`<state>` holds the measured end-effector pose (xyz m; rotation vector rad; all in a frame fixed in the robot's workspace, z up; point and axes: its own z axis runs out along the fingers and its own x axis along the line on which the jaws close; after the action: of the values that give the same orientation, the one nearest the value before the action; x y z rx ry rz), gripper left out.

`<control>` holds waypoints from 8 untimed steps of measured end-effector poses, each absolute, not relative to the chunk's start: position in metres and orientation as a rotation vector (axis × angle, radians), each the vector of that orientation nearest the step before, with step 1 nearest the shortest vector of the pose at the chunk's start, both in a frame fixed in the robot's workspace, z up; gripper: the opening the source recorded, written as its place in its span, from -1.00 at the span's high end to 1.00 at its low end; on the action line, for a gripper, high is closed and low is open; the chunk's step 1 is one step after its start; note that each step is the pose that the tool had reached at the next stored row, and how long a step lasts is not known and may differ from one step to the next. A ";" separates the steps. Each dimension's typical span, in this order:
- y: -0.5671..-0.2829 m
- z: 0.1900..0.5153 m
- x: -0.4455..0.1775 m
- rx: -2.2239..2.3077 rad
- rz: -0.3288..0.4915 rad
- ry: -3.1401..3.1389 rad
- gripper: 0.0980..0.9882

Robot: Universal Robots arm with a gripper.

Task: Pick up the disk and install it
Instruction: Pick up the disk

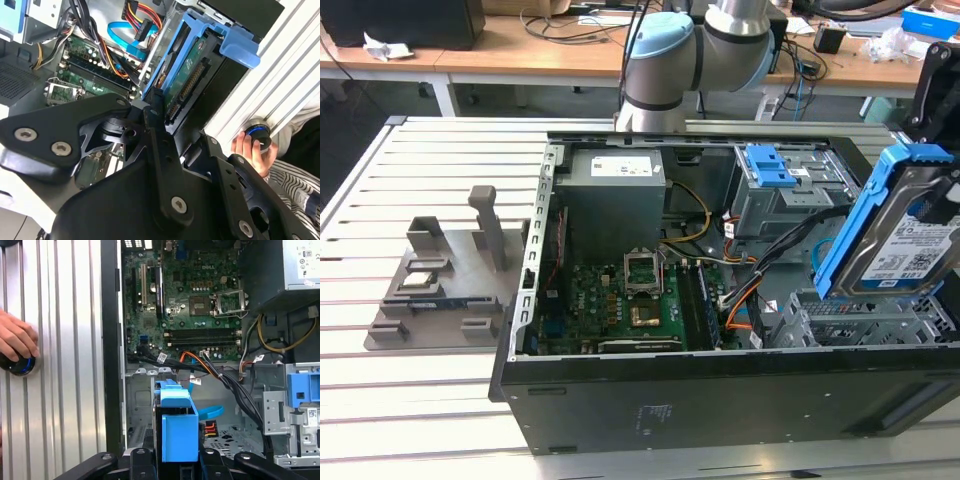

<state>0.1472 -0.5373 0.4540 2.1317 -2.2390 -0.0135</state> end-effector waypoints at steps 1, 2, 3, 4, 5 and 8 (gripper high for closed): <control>-0.537 0.451 0.147 2.132 -0.013 -2.239 0.41; -0.537 0.450 0.146 2.132 -0.014 -2.239 0.41; -0.537 0.450 0.146 2.132 -0.014 -2.239 0.41; -0.537 0.450 0.146 2.132 -0.014 -2.239 0.41; -0.537 0.450 0.146 2.132 -0.014 -2.239 0.41; -0.537 0.450 0.146 2.132 -0.014 -2.239 0.41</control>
<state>0.1460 -0.5373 0.4499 2.1316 -2.2391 -0.0136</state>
